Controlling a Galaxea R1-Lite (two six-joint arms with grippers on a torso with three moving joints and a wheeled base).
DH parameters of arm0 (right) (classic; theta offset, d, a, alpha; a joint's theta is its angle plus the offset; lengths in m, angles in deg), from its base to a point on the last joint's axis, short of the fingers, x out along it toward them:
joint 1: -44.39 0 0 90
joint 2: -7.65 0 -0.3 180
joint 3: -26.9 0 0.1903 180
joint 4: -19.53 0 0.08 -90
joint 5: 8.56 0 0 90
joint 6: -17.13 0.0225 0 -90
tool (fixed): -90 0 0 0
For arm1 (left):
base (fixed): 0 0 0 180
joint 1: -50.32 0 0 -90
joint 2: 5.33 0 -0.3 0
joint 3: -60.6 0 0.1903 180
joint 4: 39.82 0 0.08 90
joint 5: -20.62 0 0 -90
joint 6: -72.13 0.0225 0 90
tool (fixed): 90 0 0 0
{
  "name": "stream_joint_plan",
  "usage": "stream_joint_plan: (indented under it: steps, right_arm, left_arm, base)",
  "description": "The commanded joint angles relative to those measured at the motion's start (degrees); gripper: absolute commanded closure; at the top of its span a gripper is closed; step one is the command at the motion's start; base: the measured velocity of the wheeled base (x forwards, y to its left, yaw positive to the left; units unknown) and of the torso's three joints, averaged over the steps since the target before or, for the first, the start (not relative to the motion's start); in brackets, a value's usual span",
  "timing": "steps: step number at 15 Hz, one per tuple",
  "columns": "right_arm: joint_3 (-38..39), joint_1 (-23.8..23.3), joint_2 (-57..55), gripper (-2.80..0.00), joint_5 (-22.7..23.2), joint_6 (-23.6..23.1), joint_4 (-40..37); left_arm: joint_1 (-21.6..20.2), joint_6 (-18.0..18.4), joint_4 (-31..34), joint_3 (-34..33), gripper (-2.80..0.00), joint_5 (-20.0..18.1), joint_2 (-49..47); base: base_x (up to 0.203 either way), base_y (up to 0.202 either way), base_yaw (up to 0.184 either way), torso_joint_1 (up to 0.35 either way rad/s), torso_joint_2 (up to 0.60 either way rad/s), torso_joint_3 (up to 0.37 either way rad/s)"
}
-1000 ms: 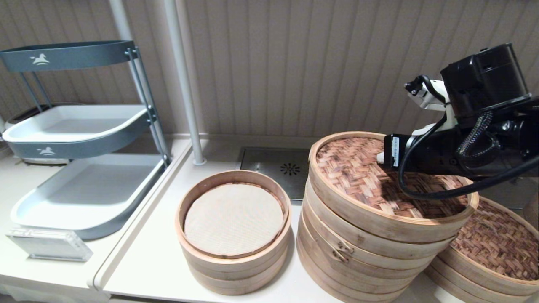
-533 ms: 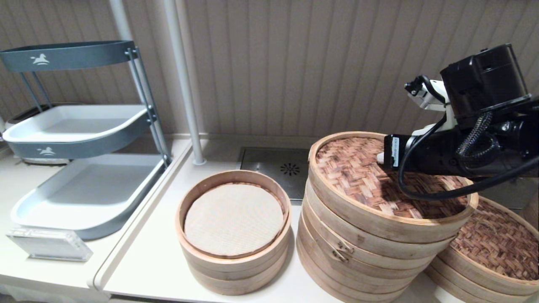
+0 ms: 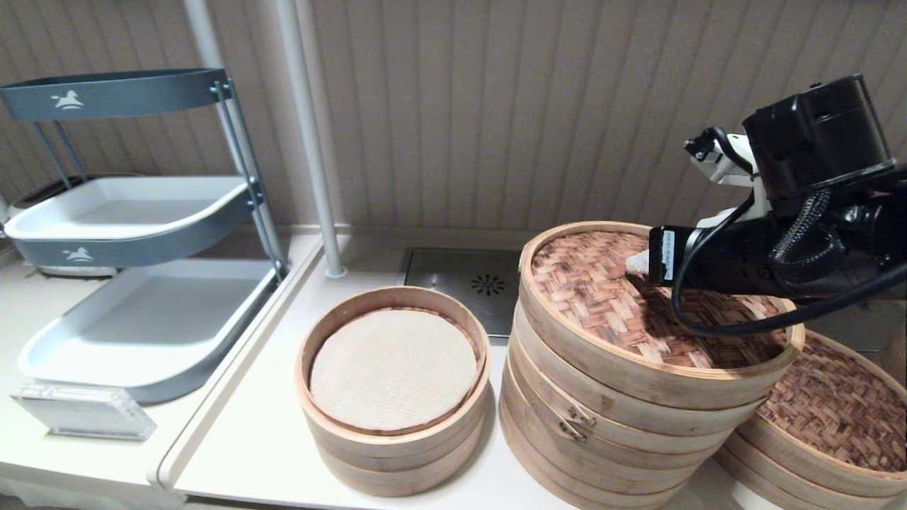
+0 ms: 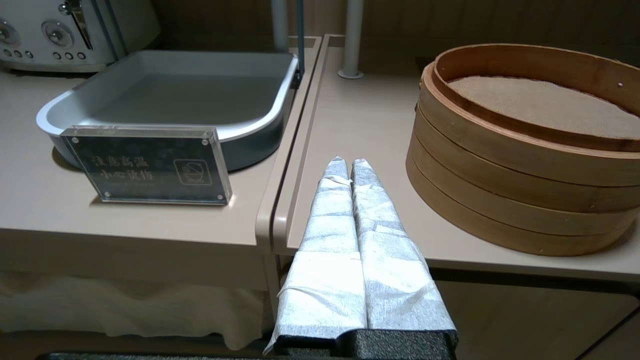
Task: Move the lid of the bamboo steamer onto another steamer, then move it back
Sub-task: Put the steamer, then pick up the steamer
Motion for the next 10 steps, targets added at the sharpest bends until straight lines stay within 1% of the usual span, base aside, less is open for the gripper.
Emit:
stream_joint_plan:
  steps: [1,10]
  right_arm:
    - [-0.4,-0.3,0.6,-2.80,-0.1,0.0,-0.2]
    - [0.3,-0.4,8.7,-2.80,-0.2,-0.7,-0.8]
  left_arm:
    - [0.0,0.0,0.0,-1.4,0.00,0.0,0.1]
    - [0.0,0.0,0.0,-1.4,0.00,0.0,0.2]
  base:
    - [0.000,0.000,0.000,0.000,0.00,0.000]
    - [0.000,0.000,0.000,0.000,0.00,0.000]
